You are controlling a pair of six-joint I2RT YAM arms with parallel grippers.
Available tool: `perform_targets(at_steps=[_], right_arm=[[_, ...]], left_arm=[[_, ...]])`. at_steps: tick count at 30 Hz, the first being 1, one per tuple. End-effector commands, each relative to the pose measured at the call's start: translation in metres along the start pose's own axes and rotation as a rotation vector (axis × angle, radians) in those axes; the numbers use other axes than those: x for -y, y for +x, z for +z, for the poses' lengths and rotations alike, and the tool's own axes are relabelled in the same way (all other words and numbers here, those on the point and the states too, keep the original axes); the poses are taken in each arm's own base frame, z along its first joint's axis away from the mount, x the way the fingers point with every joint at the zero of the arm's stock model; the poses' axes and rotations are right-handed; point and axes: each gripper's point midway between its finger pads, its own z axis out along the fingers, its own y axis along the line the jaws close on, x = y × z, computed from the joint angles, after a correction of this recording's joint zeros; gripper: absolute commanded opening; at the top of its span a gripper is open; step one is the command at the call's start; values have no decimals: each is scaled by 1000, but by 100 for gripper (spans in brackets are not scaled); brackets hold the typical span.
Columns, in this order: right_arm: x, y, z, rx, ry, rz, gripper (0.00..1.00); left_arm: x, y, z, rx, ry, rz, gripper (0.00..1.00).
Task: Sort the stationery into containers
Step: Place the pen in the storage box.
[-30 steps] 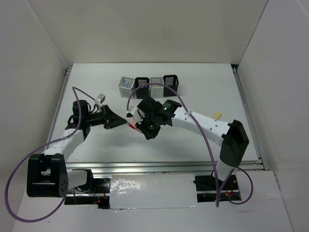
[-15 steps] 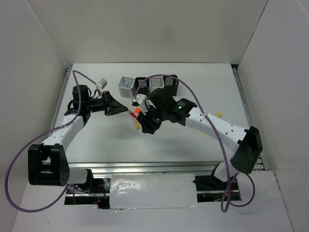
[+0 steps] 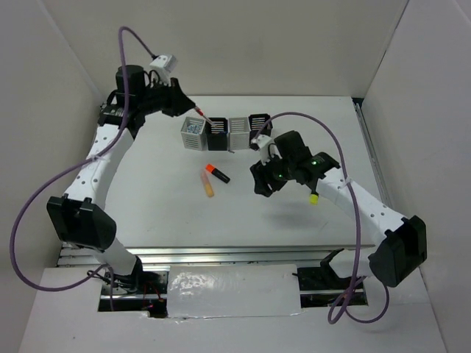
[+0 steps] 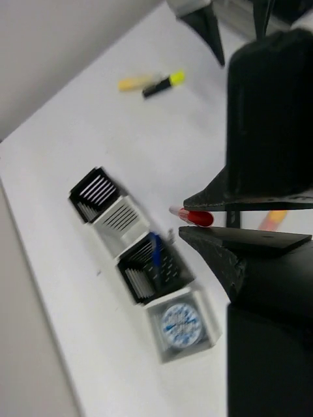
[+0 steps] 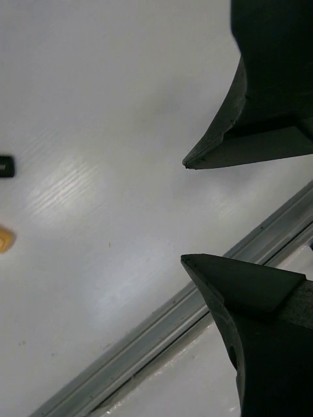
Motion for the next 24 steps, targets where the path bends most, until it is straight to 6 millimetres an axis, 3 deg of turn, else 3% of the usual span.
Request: perform_targets(at_steps=[1, 3, 4, 6, 11, 20, 24], right_arm=[[17, -3, -18, 62, 41, 53, 62], [30, -1, -24, 83, 60, 107, 62], [34, -1, -25, 91, 66, 126, 62], [43, 0, -29, 103, 84, 149, 62], [50, 3, -34, 107, 105, 169, 62], [60, 4, -37, 123, 133, 196, 62], [63, 4, -36, 120, 138, 207, 62]], left_arm=[[-21, -13, 21, -15, -217, 269, 0], [-27, -25, 38, -9, -285, 382, 0], [-29, -17, 54, -34, -291, 400, 0], [-33, -26, 63, -34, -352, 465, 0], [-37, -6, 99, -98, -403, 558, 0], [-48, 38, 129, -224, -392, 534, 0], [-49, 53, 138, -255, -382, 503, 15]])
